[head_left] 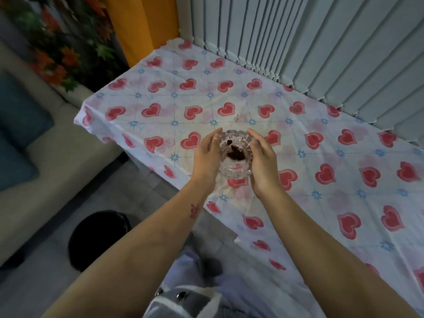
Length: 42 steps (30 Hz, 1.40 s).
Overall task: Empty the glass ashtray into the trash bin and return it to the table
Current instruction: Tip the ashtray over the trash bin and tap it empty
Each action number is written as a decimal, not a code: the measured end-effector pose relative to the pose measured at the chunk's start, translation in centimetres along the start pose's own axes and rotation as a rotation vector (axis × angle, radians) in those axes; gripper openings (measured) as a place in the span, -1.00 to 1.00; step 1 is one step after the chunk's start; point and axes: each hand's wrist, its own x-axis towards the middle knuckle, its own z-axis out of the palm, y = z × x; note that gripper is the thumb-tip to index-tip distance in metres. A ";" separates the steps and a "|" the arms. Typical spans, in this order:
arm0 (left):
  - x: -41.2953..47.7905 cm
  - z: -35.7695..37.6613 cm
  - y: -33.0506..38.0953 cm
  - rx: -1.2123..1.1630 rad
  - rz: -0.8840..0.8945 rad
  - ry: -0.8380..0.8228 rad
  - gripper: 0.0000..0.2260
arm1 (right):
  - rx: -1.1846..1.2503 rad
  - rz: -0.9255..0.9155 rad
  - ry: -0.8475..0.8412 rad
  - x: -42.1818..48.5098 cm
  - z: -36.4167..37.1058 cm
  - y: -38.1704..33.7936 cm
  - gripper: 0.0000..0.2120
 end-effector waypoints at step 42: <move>-7.4 -39.6 -11.9 -0.526 0.157 1.069 -0.77 | -0.050 0.215 -0.799 -16.2 36.3 19.2 -0.68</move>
